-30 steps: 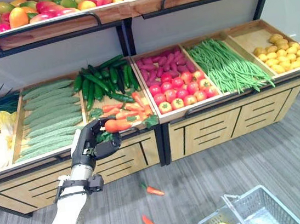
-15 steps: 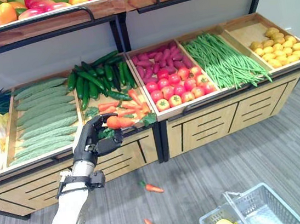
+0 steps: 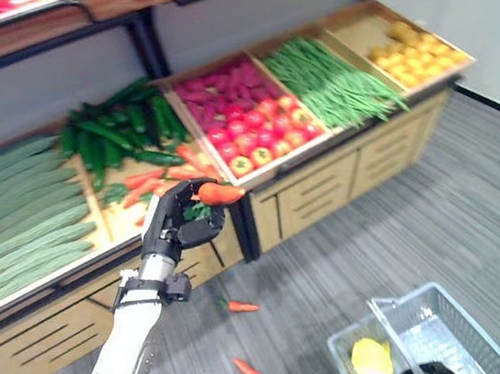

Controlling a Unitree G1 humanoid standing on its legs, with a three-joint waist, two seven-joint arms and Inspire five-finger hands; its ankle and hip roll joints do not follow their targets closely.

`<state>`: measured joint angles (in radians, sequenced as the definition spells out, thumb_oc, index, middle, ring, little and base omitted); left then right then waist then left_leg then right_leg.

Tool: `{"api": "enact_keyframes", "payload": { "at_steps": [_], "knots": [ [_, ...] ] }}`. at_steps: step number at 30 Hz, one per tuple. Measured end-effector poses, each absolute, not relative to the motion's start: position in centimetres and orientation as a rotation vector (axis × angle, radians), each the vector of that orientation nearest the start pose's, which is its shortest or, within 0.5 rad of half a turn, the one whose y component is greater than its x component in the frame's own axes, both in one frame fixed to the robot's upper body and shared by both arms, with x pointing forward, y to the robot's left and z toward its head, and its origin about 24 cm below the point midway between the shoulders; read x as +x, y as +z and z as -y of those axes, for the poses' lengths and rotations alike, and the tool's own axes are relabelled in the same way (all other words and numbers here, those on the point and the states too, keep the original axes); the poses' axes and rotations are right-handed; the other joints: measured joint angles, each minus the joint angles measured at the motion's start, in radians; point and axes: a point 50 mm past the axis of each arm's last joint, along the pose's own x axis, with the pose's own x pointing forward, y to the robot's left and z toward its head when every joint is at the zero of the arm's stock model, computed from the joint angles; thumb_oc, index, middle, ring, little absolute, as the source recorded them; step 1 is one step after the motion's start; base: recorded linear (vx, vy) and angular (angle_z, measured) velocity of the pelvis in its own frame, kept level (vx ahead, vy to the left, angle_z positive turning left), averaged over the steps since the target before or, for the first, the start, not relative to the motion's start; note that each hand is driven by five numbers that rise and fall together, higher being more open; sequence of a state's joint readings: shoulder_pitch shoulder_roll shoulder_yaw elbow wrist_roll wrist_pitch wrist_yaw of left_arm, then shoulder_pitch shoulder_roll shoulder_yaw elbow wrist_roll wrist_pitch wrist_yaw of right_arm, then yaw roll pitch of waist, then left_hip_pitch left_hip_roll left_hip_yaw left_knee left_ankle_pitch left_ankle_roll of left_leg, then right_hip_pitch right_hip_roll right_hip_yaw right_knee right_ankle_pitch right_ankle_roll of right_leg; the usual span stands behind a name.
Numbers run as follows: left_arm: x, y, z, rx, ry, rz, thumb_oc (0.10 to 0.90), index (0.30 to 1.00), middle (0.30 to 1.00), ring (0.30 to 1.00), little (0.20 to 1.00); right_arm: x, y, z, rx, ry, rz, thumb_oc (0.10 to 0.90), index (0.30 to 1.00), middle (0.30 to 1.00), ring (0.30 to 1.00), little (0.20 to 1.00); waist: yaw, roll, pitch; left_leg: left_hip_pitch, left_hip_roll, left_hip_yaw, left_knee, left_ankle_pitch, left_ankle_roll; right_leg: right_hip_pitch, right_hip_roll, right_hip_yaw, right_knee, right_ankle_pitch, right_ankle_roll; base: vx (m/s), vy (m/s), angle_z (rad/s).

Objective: Get the vegetables into the basket

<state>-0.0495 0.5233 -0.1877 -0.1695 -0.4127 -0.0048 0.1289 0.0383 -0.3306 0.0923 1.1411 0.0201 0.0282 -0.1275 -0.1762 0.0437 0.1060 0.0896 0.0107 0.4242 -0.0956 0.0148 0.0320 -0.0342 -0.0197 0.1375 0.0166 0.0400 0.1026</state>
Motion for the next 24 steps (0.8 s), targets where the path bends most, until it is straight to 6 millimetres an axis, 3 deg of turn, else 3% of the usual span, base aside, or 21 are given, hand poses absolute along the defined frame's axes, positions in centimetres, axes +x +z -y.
{"api": "enact_keyframes", "payload": {
  "at_steps": [1, 2, 4, 5, 7, 9, 10, 14, 17, 24],
  "knots": [
    [26.2, 9.9, -18.4, 0.094, -0.144, 0.139, 0.4, 0.3, 0.3, 0.3, 0.3, 9.1, -14.7, 27.6, -0.395, -0.244, -1.186, 0.4, 0.3, 0.3, 0.3, 0.3, -0.018, -0.003, 0.009, -0.002, -0.004, 0.016, 0.004, -0.001, 0.004, -0.009, -0.005, 0.003, -0.002, 0.008, 0.006, -0.08, 0.017, -0.76],
    [26.4, 10.2, -18.2, 0.098, -0.15, 0.149, 0.4, 0.3, 0.3, 0.3, 0.3, 9.4, -14.6, 27.5, -0.376, -0.256, -1.18, 0.4, 0.3, 0.3, 0.3, 0.3, -0.007, 0.004, 0.018, -0.002, 0.005, 0.068, 0.001, -0.005, 0.005, -0.042, -0.004, -0.034, 0.018, 0.017, 0.033, -0.06, -0.001, -1.0],
    [26.4, 10.2, -18.6, 0.116, -0.146, 0.147, 0.4, 0.3, 0.3, 0.3, 0.3, 9.5, -14.8, 27.1, -0.36, -0.263, -1.185, 0.4, 0.3, 0.3, 0.3, 0.3, 0.035, 0.01, 0.024, 0.005, 0.015, 0.158, 0.006, -0.012, 0.015, -0.083, -0.052, -0.318, 0.021, -0.006, 0.004, -0.01, -0.015, -1.38],
    [26.4, 10.1, -18.7, 0.118, -0.137, 0.143, 0.4, 0.3, 0.3, 0.3, 0.3, 9.5, -14.7, 27.5, -0.365, -0.298, -1.183, 0.4, 0.3, 0.3, 0.3, 0.3, 0.055, 0.022, 0.032, 0.011, 0.016, 0.208, 0.006, -0.024, 0.018, -0.086, -0.112, -0.52, 0.03, -0.009, -0.002, 0.0, -0.099, -1.26],
    [26.4, 10.0, -18.8, 0.116, -0.132, 0.136, 0.4, 0.3, 0.3, 0.3, 0.3, 9.1, -14.6, 28.0, -0.377, -0.312, -1.198, 0.4, 0.3, 0.3, 0.3, 0.3, 0.057, 0.024, 0.035, 0.027, 0.019, 0.235, 0.006, -0.029, -0.002, -0.067, -0.143, -0.636, 0.018, 0.036, -0.003, 0.02, -0.126, -0.67],
    [26.2, 9.8, -18.9, 0.109, -0.117, 0.131, 0.4, 0.3, 0.3, 0.3, 0.3, 9.0, -14.7, 28.0, -0.401, -0.29, -1.218, 0.4, 0.3, 0.3, 0.3, 0.3, 0.073, 0.03, 0.039, 0.054, 0.041, 0.283, 0.011, -0.03, -0.016, -0.069, -0.147, -0.696, 0.049, 0.021, -0.003, 0.03, -0.09, -0.59],
    [25.7, 9.2, -19.5, 0.098, -0.085, 0.11, 0.4, 0.3, 0.3, 0.3, 0.3, 8.8, -14.7, 27.9, -0.409, -0.28, -1.225, 0.4, 0.3, 0.3, 0.3, 0.3, 0.09, 0.028, 0.032, 0.081, 0.05, 0.299, 0.009, -0.032, -0.016, -0.047, -0.125, -0.683, 0.04, 0.037, -0.041, 0.09, -0.21, -0.73],
    [25.5, 8.8, -19.4, 0.074, -0.081, 0.1, 0.4, 0.3, 0.3, 0.3, 0.3, 8.2, -14.6, 28.4, -0.418, -0.281, -1.234, 0.4, 0.3, 0.3, 0.3, 0.3, 0.079, 0.052, 0.02, 0.087, 0.085, 0.263, 0.039, -0.029, -0.019, -0.025, -0.083, -0.665, 0.024, 0.024, -0.093, 0.09, -0.176, -0.25],
    [25.6, 8.8, -18.8, 0.046, -0.098, 0.106, 0.4, 0.3, 0.3, 0.3, 0.3, 7.8, -14.5, 29.0, -0.43, -0.29, -1.241, 0.4, 0.3, 0.3, 0.3, 0.3, 0.065, 0.062, 0.011, 0.094, 0.106, 0.253, 0.062, -0.029, -0.02, -0.011, -0.067, -0.654, 0.029, 0.006, -0.113, 0.07, -0.17, -0.07],
    [25.7, 8.8, -18.4, 0.034, -0.103, 0.108, 0.4, 0.3, 0.3, 0.3, 0.3, 7.4, -14.4, 29.3, -0.428, -0.306, -1.244, 0.4, 0.3, 0.3, 0.3, 0.3, 0.029, 0.067, 0.006, 0.103, 0.115, 0.243, 0.087, -0.026, -0.024, 0.001, -0.062, -0.615, 0.032, -0.012, -0.109, 0.08, -0.184, -0.05]
  ]
}}
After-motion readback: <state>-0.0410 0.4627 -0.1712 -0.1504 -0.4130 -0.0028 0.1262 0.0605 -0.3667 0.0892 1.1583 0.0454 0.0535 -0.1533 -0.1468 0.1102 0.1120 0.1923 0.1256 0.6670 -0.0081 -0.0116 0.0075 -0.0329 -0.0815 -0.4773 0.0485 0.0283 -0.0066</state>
